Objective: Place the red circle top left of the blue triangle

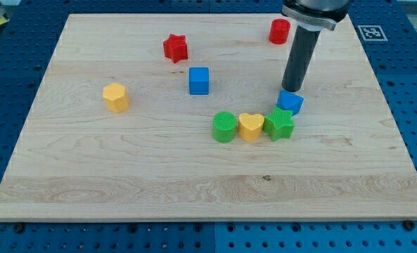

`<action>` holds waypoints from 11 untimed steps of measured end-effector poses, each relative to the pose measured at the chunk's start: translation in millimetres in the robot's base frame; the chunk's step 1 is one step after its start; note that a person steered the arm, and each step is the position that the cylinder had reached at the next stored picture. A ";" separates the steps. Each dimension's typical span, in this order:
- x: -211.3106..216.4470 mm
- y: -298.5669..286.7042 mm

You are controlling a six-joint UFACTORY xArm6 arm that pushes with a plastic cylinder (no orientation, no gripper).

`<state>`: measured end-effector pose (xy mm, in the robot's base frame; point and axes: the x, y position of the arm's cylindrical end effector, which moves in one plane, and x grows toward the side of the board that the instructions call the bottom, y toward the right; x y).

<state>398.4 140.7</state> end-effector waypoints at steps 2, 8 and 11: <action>-18.6 38.3; -167.3 -7.7; -150.8 -6.0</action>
<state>247.7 134.7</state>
